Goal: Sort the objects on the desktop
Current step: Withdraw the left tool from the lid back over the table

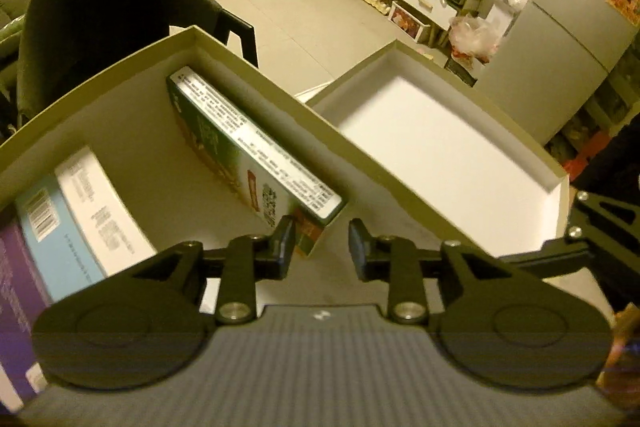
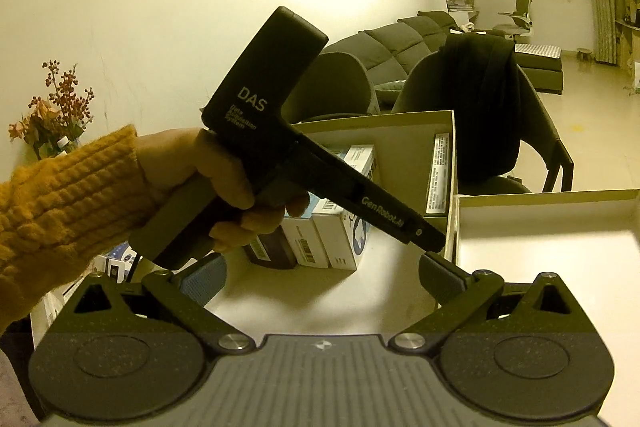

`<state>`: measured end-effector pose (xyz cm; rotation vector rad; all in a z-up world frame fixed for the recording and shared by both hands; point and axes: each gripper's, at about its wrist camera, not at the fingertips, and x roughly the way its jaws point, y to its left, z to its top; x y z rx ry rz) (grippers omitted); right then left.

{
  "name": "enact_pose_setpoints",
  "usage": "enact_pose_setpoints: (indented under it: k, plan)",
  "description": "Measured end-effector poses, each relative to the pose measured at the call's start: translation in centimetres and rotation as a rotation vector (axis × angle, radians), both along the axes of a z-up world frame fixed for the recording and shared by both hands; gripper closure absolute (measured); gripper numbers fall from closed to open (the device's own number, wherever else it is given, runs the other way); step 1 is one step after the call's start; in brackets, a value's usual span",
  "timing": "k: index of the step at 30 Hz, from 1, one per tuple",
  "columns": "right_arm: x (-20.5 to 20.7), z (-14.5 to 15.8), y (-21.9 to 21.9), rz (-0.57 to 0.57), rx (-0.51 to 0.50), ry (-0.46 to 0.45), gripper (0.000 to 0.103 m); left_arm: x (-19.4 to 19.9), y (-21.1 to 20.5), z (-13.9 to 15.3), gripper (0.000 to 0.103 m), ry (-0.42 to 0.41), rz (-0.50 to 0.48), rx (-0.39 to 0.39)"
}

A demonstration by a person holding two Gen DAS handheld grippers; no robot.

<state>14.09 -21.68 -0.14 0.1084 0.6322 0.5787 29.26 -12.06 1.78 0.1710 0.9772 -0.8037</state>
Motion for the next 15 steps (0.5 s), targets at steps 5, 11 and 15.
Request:
enact_pose_setpoints:
  k: [5,11,15]
  plan:
    - [-0.7,0.0,-0.1,-0.032,0.006,0.003,0.0,-2.2,3.3,2.6,0.067,-0.018,0.065,-0.05]
    - [-3.3,0.5,1.1,-0.077,-0.014,0.018,0.0,-6.2,8.4,5.7,0.052,-0.108,0.149,-0.07]
    - [-5.3,1.2,2.3,-0.112,-0.021,0.011,0.0,-9.2,12.2,6.7,0.035,-0.152,0.259,-0.058]
